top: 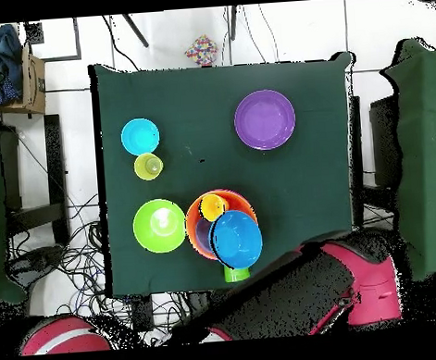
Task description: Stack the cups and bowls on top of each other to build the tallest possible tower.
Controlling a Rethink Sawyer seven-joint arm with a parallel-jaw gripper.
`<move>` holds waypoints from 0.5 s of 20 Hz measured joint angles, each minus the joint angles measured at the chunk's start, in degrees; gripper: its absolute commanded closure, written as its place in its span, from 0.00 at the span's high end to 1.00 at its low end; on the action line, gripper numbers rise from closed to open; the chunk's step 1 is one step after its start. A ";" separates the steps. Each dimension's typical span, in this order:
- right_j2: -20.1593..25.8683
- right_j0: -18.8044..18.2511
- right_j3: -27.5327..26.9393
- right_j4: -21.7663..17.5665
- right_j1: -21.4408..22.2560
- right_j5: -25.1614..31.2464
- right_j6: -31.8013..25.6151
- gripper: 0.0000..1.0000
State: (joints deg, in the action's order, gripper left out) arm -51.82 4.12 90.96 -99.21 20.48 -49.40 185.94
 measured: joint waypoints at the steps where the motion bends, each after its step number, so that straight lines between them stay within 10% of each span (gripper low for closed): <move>1: 0.21 -0.09 -0.15 0.00 -0.09 0.00 -0.07 1.00; 10: 1.43 -0.15 -0.89 -0.80 -0.10 0.00 -0.07 1.00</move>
State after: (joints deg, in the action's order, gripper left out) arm -50.38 3.97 90.07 -100.01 20.38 -49.40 185.87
